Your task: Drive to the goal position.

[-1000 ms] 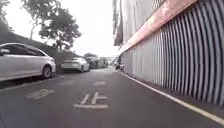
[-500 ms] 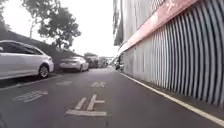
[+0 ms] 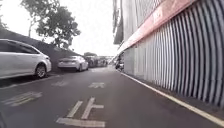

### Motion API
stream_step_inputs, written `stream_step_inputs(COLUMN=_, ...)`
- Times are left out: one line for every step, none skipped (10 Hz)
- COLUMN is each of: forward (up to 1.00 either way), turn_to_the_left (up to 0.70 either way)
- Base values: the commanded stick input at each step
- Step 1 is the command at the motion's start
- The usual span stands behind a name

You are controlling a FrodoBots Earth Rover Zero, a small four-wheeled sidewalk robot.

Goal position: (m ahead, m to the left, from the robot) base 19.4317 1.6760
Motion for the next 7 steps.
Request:
stream_step_inputs(forward=0.45, turn_to_the_left=0.0)
stream_step_inputs(forward=0.45, turn_to_the_left=0.0)
stream_step_inputs(forward=0.45, turn_to_the_left=0.0)
stream_step_inputs(forward=0.45, turn_to_the_left=0.0)
stream_step_inputs(forward=0.45, turn_to_the_left=0.0)
stream_step_inputs(forward=0.45, turn_to_the_left=0.0)
stream_step_inputs(forward=0.45, turn_to_the_left=0.0)
